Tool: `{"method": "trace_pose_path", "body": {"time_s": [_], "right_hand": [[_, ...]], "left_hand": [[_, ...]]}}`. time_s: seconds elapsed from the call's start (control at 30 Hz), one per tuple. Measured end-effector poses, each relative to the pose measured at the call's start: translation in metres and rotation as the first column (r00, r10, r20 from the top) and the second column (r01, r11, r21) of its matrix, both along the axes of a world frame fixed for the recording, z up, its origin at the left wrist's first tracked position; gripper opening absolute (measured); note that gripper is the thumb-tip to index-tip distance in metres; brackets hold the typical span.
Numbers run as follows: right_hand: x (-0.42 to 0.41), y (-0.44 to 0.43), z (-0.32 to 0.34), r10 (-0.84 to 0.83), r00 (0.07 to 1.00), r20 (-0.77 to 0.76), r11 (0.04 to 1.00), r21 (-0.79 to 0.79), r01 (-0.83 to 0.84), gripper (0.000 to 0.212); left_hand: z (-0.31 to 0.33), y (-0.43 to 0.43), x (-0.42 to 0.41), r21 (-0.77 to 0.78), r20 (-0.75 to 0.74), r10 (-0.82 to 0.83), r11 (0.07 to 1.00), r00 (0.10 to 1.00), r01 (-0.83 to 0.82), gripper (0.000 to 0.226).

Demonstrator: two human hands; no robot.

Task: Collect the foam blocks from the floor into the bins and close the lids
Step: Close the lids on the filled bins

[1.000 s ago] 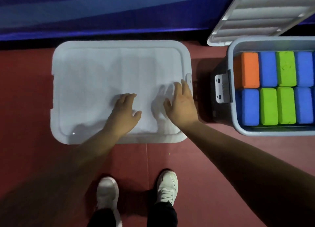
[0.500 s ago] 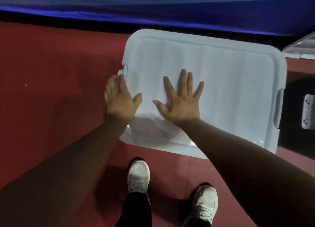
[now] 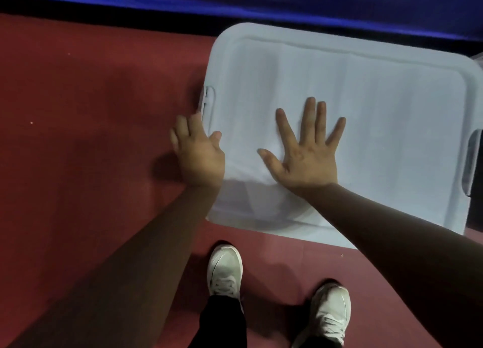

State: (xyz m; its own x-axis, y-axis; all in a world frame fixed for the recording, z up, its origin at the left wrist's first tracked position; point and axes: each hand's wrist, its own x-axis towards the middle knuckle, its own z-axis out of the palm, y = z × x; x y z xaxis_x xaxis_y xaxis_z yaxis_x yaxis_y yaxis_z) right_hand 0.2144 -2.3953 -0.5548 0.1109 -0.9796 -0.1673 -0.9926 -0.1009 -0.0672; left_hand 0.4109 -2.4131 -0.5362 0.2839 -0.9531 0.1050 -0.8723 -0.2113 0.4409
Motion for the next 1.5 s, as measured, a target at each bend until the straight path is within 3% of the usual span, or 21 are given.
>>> {"method": "trace_pose_path", "body": {"time_s": [0.07,0.17,0.27,0.37,0.53,0.77,1.0,1.17,1.3,1.5], "right_hand": [[0.000,-0.002,0.004,0.002,1.000,-0.006,0.999,0.042,-0.001,0.082],[-0.004,-0.006,0.022,0.004,1.000,0.027,0.986,0.168,-0.008,0.079],[-0.016,-0.016,0.065,-0.062,0.995,0.080,0.960,0.279,0.037,0.079],[-0.031,-0.031,0.140,-0.210,0.965,0.159,0.951,0.264,0.164,0.073],[-0.074,-0.061,0.321,-0.372,0.893,0.252,0.927,0.152,0.343,0.066],[-0.158,-0.045,0.604,-0.469,0.817,0.336,0.848,-0.087,0.523,0.061],[-0.250,0.031,0.802,-0.491,0.778,0.391,0.783,-0.192,0.591,0.058],[-0.345,0.114,0.873,-0.456,0.776,0.436,0.771,-0.243,0.589,0.061],[-0.445,0.190,0.896,-0.483,0.765,0.426,0.756,-0.237,0.610,0.062],[-0.546,0.238,0.904,-0.526,0.747,0.407,0.745,-0.203,0.635,0.062]], "left_hand": [[0.003,-0.003,-0.001,-0.019,0.035,-0.053,0.998,0.998,0.053,0.030],[0.018,-0.006,0.007,0.137,0.047,-0.133,0.982,0.990,0.126,0.031],[0.056,-0.011,0.013,0.327,-0.047,-0.149,0.932,0.988,0.156,0.030],[0.124,-0.030,0.007,0.358,-0.183,-0.113,0.918,0.977,0.173,0.032],[0.298,-0.075,-0.049,0.205,-0.195,-0.276,0.927,0.941,0.314,0.036],[0.576,-0.102,-0.134,0.024,-0.130,-0.517,0.851,0.846,0.524,0.033],[0.754,-0.045,-0.215,-0.103,-0.120,-0.583,0.812,0.804,0.574,0.037],[0.822,0.020,-0.320,-0.230,-0.139,-0.622,0.777,0.771,0.586,0.036],[0.849,0.083,-0.426,-0.250,-0.129,-0.664,0.741,0.737,0.623,0.035],[0.860,0.128,-0.522,-0.238,-0.173,-0.673,0.737,0.719,0.633,0.034]]}}
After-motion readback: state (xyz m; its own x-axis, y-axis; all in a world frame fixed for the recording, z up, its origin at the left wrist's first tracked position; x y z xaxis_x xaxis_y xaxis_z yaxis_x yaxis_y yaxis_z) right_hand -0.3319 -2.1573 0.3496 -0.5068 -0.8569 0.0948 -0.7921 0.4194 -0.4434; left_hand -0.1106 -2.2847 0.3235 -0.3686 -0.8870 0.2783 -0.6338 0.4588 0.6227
